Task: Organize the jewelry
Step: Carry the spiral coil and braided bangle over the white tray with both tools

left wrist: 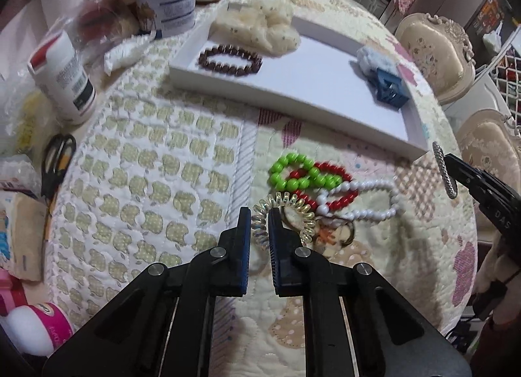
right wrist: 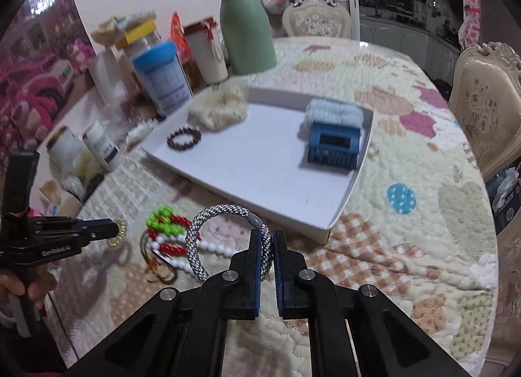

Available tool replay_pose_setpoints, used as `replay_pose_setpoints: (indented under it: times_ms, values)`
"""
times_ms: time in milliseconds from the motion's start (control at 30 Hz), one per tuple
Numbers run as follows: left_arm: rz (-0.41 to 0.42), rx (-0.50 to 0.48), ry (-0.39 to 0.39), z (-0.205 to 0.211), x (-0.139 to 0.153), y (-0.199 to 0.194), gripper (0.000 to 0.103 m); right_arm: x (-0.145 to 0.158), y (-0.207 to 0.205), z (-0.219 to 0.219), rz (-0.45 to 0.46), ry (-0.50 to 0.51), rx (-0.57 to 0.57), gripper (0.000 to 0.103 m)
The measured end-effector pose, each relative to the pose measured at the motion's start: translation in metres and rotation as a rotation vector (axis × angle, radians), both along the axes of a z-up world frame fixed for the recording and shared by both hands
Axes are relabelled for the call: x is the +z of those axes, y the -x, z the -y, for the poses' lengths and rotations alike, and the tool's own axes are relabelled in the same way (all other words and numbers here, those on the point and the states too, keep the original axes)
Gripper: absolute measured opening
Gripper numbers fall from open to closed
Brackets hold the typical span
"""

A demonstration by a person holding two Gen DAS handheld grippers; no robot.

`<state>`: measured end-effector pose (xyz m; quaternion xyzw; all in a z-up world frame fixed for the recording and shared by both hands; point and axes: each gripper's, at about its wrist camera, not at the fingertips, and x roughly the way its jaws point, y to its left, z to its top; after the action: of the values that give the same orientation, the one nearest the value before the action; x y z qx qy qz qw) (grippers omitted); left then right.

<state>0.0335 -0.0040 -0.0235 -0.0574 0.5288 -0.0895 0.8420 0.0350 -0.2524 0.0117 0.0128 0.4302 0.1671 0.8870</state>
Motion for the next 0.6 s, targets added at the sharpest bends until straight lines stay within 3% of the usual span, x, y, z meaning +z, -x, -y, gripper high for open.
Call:
replay_pose_setpoints:
  times_ms: [367,600]
  values:
    - [0.117,-0.022,-0.032,0.016,0.047,-0.013,0.009,0.045,0.008,-0.006,0.092,-0.028,0.012,0.006]
    - [0.159,-0.034,-0.053,0.025,0.063,-0.02,0.009,0.055,0.008,-0.006,0.114,-0.031,0.008,0.006]
